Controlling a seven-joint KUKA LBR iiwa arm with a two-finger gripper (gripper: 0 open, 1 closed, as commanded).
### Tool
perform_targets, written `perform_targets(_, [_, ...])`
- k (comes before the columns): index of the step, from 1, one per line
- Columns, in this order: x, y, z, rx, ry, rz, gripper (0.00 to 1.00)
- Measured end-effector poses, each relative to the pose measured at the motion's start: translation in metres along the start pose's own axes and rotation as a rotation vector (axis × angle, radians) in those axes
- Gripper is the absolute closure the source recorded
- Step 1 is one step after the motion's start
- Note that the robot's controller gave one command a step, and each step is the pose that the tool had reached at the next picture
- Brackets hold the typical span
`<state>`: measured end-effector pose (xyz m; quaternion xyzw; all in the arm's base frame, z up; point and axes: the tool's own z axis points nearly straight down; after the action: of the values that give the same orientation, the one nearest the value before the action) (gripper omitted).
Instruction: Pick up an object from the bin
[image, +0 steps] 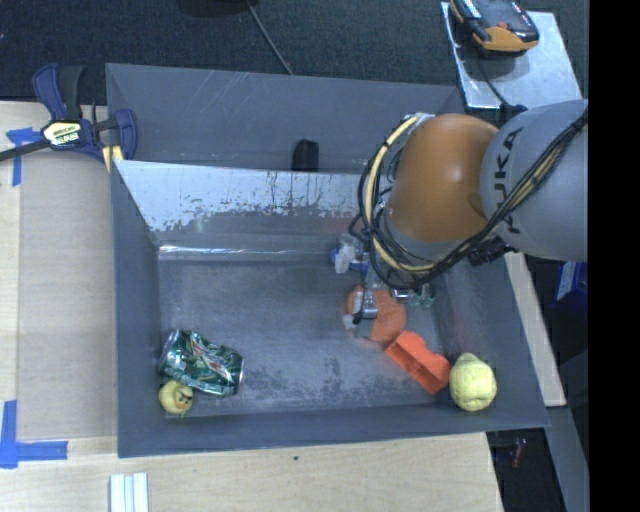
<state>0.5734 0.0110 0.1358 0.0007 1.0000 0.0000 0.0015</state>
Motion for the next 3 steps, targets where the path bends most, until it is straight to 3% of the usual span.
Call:
perform_targets(1, [0.000,0.000,0.000,0.000,0.000,0.000,0.00])
perform_targets(2, [0.038,-0.059,0.032,0.000,-0.003,-0.084,0.00])
perform_targets(3, [0.071,-0.073,0.054,0.002,-0.010,-0.352,0.00])
